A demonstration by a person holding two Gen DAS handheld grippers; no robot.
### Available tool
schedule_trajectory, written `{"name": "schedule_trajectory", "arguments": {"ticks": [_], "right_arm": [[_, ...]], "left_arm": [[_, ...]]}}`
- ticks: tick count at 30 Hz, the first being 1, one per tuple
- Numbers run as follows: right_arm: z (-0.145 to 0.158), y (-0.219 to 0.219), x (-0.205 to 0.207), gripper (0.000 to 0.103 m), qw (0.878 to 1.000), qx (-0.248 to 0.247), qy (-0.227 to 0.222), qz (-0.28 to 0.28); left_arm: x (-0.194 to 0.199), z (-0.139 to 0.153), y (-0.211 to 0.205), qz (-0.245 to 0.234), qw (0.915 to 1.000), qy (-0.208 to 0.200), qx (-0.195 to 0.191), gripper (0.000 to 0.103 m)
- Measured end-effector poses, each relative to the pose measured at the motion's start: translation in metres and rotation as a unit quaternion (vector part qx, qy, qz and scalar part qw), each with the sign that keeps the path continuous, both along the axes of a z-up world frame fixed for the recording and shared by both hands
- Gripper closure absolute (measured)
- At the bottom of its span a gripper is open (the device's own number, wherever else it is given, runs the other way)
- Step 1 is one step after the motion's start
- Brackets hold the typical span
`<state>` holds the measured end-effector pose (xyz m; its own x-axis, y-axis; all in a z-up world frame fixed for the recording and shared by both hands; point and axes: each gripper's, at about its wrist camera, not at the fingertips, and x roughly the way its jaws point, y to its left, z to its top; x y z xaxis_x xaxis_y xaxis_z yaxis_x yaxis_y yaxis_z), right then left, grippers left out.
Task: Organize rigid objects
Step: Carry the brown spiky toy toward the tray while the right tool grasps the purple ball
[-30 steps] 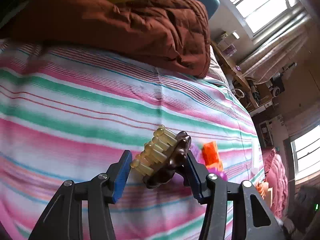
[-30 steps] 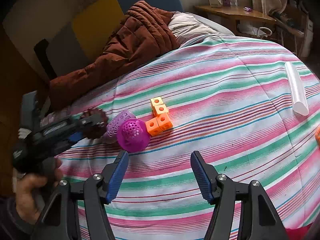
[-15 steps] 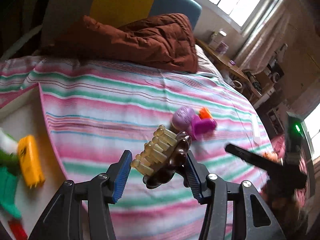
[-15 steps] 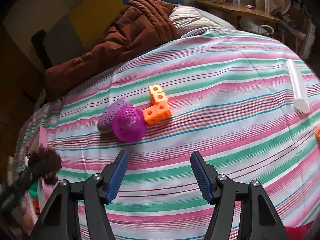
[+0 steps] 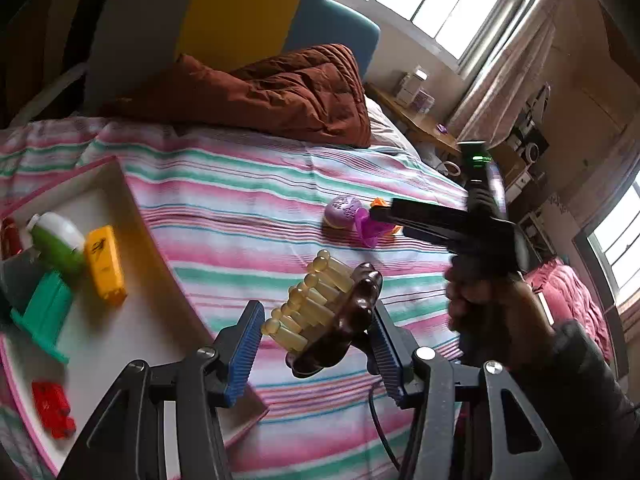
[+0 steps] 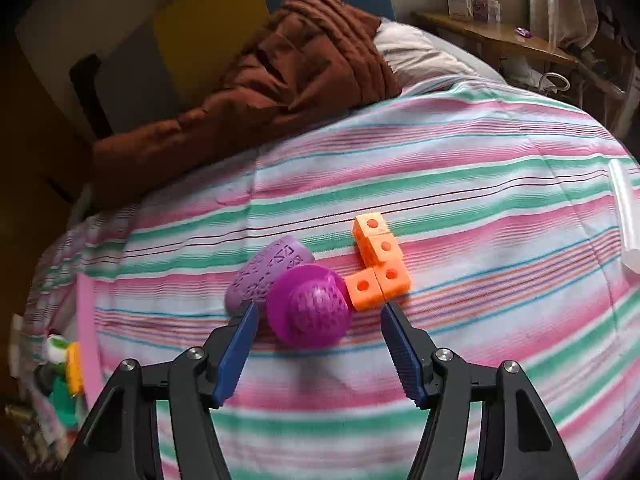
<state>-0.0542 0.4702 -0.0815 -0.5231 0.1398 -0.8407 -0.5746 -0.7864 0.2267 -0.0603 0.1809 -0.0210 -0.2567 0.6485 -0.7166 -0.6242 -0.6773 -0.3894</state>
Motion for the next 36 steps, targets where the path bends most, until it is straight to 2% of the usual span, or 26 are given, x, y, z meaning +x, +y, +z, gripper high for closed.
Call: {"name": "schedule_trajectory", "arguments": {"ticks": [1,2,6,12,20,23,25,26,30,36], "right_arm": [[-0.004,0.001,-0.004,0.069,1.000,-0.006,-0.006,0.003],[-0.011,0.000,-0.010,0.070,1.000,-0.013,-0.020,0.011],[-0.005,-0.015,-0.006,0.070,0.999,0.007,-0.018,0.043],[0.006,-0.037,0.021,0.070,0.996,-0.001,-0.010,0.090],[0.000,-0.075,0.043,0.070,0.984,-0.010,-0.057,0.170],[-0.003,-0.078,0.043,0.069,0.984,-0.016,-0.050,0.171],[-0.004,-0.077,0.041,0.057,0.984,-0.022,-0.041,0.169],[-0.005,-0.077,0.041,0.055,0.985,-0.022,-0.035,0.166],[-0.006,-0.082,0.038,0.060,0.985,0.015,-0.039,0.167],[-0.006,-0.084,0.033,0.060,0.984,0.022,-0.034,0.176]], "left_arm": [[0.001,0.001,-0.005,0.003,1.0000,0.001,0.000,0.049],[0.002,0.001,-0.009,0.006,1.0000,0.002,-0.001,0.049],[0.001,0.005,-0.032,0.024,0.9997,0.006,0.003,0.049],[-0.003,0.002,-0.068,0.061,0.9981,-0.002,0.003,0.049],[0.002,-0.002,-0.118,0.109,0.9940,-0.011,-0.005,0.049],[0.005,-0.003,-0.133,0.124,0.9922,-0.014,-0.005,0.049],[0.008,-0.002,-0.144,0.135,0.9908,-0.012,-0.004,0.049],[0.009,-0.001,-0.149,0.141,0.9900,-0.009,-0.005,0.049],[0.013,0.001,-0.166,0.161,0.9870,-0.002,-0.009,0.049],[0.018,0.000,-0.195,0.193,0.9810,-0.002,-0.016,0.049]]}}
